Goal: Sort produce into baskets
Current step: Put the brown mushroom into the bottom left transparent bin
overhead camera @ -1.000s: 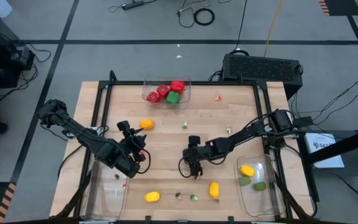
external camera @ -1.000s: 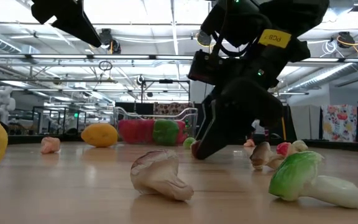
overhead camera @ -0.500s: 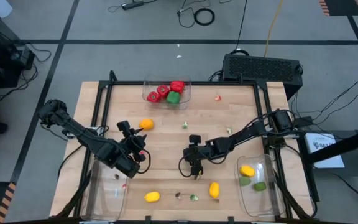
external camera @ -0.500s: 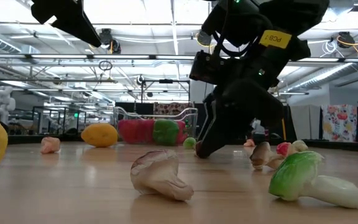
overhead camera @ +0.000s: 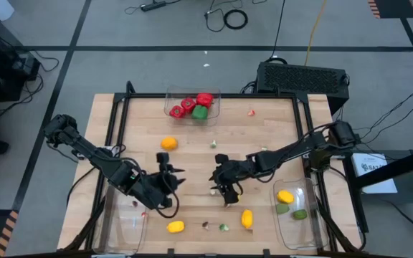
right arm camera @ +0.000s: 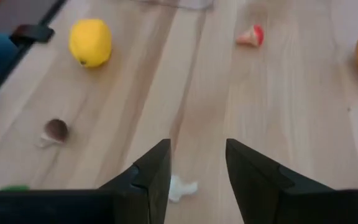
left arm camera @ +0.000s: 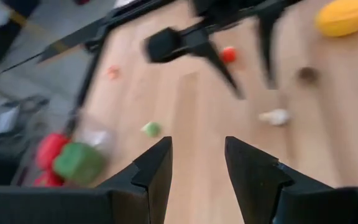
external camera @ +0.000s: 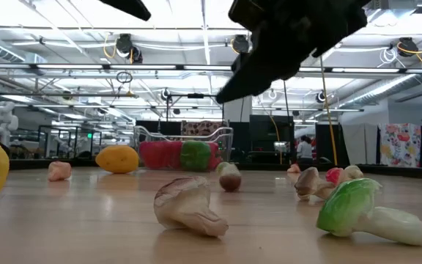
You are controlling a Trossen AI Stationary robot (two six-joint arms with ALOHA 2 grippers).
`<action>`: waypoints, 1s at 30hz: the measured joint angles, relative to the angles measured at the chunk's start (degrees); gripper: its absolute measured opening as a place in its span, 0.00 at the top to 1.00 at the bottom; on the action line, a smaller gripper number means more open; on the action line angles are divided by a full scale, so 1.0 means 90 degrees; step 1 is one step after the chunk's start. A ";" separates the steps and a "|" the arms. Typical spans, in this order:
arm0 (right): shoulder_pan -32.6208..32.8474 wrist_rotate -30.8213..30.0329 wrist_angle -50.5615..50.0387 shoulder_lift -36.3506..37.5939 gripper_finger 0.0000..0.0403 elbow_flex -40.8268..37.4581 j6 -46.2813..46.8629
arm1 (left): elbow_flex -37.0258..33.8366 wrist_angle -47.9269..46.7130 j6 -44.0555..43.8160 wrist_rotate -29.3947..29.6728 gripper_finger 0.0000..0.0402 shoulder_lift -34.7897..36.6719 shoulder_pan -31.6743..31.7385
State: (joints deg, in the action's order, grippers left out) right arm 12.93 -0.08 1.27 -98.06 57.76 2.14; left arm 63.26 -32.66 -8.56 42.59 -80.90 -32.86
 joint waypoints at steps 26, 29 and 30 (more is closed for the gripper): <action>0.1085 -0.1817 0.0289 -0.0944 0.51 0.0010 0.1011 | -0.0002 -0.0478 -0.0330 -0.0184 0.62 0.0000 0.0282; 0.1055 -0.1840 0.0307 -0.1113 0.51 -0.0007 0.0905 | -0.0002 -0.0476 -0.0332 -0.0184 0.62 0.0000 0.0282; 0.1023 -0.1846 0.0409 -0.1168 0.51 -0.0005 0.0871 | -0.0002 -0.0476 -0.0330 -0.0184 0.62 0.0000 0.0282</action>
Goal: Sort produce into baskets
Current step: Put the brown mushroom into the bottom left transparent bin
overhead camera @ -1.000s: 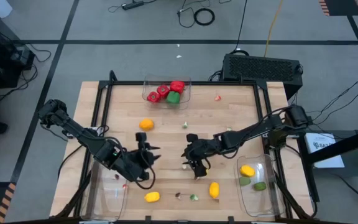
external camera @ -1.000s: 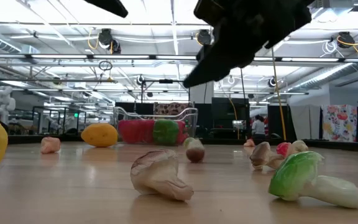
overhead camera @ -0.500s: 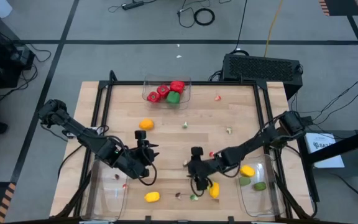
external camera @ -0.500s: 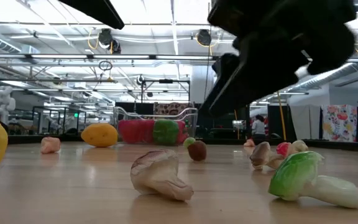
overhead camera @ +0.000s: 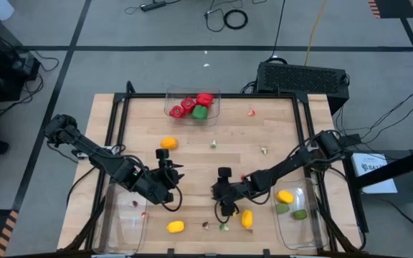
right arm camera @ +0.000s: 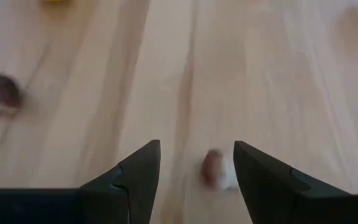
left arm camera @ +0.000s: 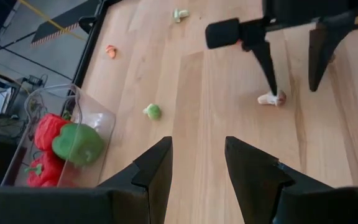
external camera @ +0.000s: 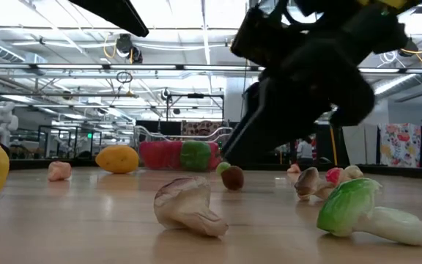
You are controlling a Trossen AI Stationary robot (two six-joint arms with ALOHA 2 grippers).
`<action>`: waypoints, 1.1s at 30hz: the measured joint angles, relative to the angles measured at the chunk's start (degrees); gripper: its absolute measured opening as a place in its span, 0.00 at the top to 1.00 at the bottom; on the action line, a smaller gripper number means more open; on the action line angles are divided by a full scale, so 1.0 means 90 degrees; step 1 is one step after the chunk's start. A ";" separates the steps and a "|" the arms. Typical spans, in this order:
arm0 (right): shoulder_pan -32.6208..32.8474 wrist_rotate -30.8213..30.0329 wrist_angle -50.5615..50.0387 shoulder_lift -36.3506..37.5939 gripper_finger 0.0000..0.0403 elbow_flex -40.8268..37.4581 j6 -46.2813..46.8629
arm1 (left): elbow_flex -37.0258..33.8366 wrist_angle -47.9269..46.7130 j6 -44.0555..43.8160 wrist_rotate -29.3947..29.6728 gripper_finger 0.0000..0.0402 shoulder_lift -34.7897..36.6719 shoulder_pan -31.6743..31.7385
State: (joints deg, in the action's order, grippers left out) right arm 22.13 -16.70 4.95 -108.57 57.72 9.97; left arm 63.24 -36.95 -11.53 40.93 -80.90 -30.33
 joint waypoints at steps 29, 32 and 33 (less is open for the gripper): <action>-0.0311 -0.0127 -0.1757 0.0441 0.51 0.0001 0.1035 | -0.0005 -0.0121 -0.0019 -0.0009 0.62 0.0000 0.0000; -0.0339 -0.0107 -0.1439 0.0307 0.49 0.0001 0.1003 | -0.0005 -0.0117 -0.0019 -0.0018 0.62 0.0000 -0.0001; -0.0355 -0.0106 -0.1367 0.0264 0.48 0.0008 0.1003 | -0.0005 -0.0116 -0.0019 -0.0024 0.62 0.0000 0.0000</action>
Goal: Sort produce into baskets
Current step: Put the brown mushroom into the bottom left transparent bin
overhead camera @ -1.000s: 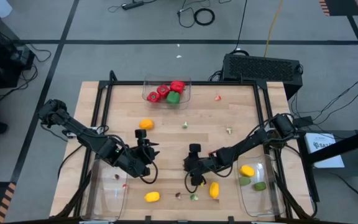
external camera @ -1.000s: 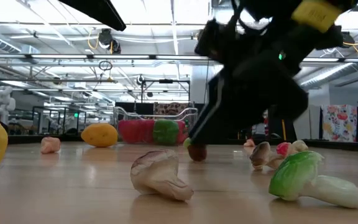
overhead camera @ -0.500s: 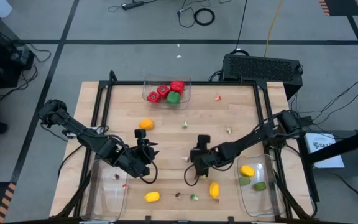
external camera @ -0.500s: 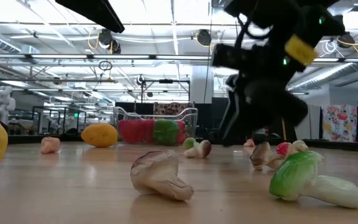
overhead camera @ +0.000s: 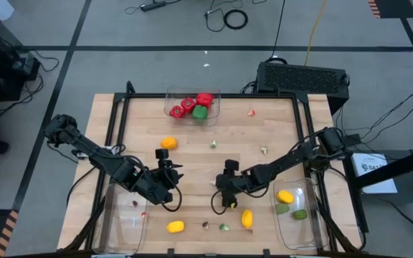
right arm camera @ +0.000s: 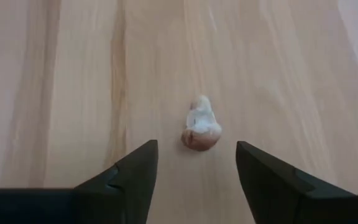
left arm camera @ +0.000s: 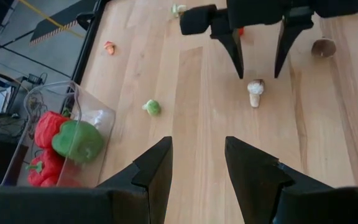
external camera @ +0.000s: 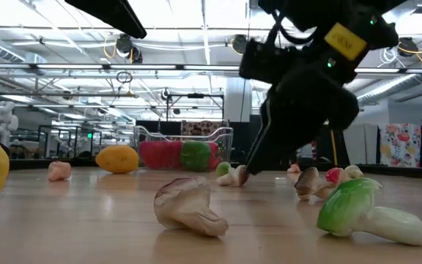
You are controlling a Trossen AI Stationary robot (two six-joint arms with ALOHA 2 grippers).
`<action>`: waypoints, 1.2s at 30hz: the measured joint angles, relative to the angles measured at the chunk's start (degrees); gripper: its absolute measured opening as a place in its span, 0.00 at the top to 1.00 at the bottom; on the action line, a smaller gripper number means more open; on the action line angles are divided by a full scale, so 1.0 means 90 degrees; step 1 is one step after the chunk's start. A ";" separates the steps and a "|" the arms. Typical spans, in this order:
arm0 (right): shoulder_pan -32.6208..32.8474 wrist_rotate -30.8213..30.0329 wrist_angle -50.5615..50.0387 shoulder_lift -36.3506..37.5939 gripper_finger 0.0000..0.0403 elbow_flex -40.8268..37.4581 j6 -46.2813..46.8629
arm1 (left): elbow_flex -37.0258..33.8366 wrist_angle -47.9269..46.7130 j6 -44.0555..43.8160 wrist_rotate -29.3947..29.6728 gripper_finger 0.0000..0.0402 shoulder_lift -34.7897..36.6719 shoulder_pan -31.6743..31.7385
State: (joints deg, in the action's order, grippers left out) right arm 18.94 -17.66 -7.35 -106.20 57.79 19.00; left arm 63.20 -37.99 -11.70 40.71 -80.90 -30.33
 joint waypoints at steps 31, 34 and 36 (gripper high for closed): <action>-0.0233 0.0333 0.0373 -0.0304 0.50 -0.0005 -0.0499 | 0.0000 -0.0001 0.0000 0.0002 0.62 0.0000 0.0000; -0.0238 0.0336 0.0666 -0.0428 0.50 0.0001 -0.0567 | 0.0000 0.0002 0.0000 0.0001 0.62 0.0000 0.0000; -0.0236 0.0331 0.0713 -0.0471 0.50 0.0004 -0.0581 | 0.0000 -0.0003 -0.0002 0.0002 0.62 0.0000 0.0000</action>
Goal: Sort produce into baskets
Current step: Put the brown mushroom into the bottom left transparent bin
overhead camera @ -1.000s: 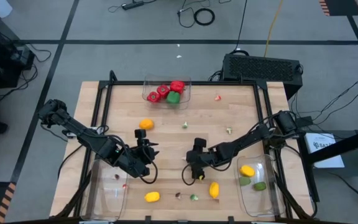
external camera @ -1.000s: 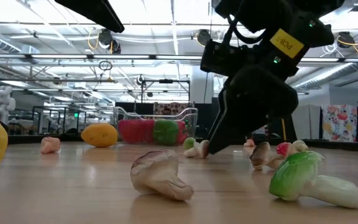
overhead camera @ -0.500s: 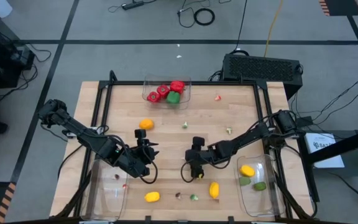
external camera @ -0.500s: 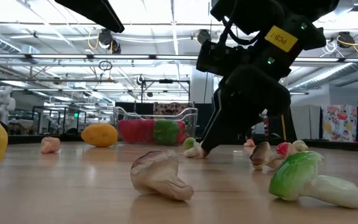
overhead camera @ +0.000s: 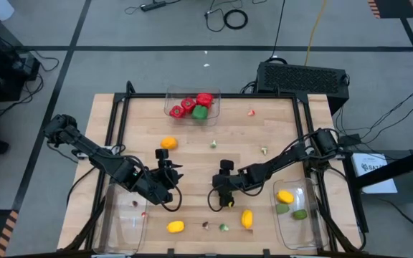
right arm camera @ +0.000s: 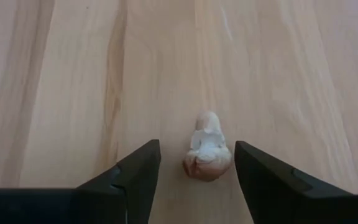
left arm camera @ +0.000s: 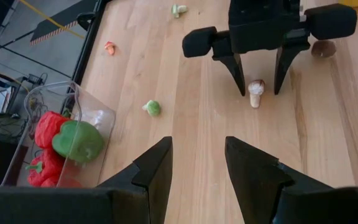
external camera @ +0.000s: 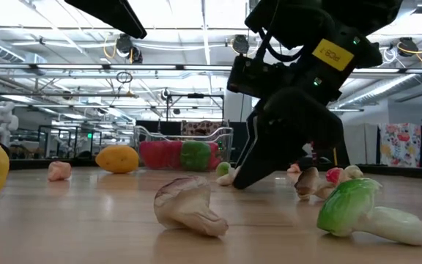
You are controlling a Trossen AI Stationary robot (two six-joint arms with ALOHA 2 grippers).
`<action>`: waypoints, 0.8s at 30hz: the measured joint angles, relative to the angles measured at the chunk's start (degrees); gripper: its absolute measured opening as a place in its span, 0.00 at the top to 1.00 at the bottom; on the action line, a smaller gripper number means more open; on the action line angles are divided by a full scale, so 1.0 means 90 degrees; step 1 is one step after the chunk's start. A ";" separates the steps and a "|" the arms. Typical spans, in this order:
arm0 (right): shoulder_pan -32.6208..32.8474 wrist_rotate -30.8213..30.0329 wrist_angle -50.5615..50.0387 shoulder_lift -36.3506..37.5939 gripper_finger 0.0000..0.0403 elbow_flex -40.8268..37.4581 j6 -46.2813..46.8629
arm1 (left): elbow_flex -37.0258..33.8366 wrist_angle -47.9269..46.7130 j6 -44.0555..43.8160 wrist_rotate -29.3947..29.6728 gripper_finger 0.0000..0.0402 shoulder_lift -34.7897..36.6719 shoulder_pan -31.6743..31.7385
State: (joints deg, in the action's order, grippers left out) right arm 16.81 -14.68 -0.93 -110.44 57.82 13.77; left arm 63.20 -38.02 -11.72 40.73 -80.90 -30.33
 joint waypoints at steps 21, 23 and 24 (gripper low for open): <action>0.0003 0.0026 -0.0127 0.0030 0.68 0.0002 -0.0108 | 0.0000 -0.0021 0.0000 0.0000 0.62 0.0000 0.0000; 0.0003 0.0024 -0.0129 0.0030 0.69 0.0002 -0.0108 | 0.0000 -0.0022 -0.0001 0.0000 0.62 0.0000 0.0000; 0.0001 0.0022 -0.0131 0.0030 0.69 0.0000 -0.0108 | 0.0000 -0.0022 -0.0001 0.0000 0.62 0.0000 0.0000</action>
State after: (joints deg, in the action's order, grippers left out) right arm 16.82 -14.48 -2.11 -110.17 57.82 12.80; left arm 63.20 -38.22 -11.73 40.73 -80.90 -30.33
